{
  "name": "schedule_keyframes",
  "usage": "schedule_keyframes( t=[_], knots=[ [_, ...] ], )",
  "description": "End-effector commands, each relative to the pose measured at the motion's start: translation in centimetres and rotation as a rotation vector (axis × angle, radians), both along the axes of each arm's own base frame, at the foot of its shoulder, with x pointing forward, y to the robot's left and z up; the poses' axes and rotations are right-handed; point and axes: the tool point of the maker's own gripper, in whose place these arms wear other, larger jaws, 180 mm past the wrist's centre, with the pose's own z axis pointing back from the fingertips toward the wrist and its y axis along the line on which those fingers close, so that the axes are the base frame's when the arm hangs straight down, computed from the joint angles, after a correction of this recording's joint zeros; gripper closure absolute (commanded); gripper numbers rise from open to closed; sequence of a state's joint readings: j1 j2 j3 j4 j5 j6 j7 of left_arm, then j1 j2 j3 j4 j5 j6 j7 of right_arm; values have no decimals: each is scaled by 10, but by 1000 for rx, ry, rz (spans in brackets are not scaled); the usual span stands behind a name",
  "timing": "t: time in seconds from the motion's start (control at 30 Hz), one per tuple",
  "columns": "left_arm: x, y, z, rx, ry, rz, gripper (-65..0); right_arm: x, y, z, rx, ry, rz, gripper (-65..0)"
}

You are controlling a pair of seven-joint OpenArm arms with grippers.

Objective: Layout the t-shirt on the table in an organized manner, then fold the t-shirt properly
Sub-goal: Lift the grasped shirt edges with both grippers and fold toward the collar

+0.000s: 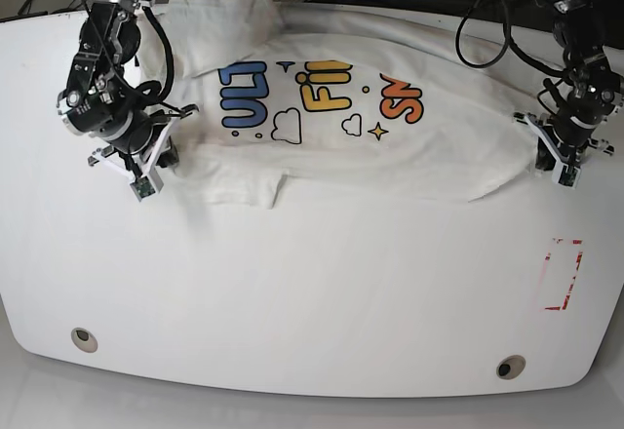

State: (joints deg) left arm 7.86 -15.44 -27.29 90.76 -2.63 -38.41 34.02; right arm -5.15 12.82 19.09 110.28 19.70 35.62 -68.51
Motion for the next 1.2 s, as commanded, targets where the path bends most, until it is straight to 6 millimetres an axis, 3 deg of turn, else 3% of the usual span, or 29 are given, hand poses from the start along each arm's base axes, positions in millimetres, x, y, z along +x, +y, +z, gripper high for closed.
schedule_keyframes(
  t=[0.0, 0.47, 0.8, 0.9, 1.03, 1.17],
  knots=[
    [3, -1, 15, 15, -43, -39, -35, 0, -1, 11, -16, -36, 10, 0],
    [-21, 27, 22, 90, 17, 38, -35, -48, -4, -18, -43, 111, 13, 0],
    [-23, 41, 28, 101, 6, 77, -48, -48, -6, -19, -50, 120, 11, 0],
    [-18, 39, 31, 95, -8, 76, -119, -46, -3, -18, -45, 115, 14, 0],
    [4, 32, 43, 88, -58, 63, -250, -37, -2, -14, -39, 94, 13, 0],
    [17, 21, 39, 47, -66, 53, -380, -37, -2, -13, -39, 92, 13, 0]
  ],
)
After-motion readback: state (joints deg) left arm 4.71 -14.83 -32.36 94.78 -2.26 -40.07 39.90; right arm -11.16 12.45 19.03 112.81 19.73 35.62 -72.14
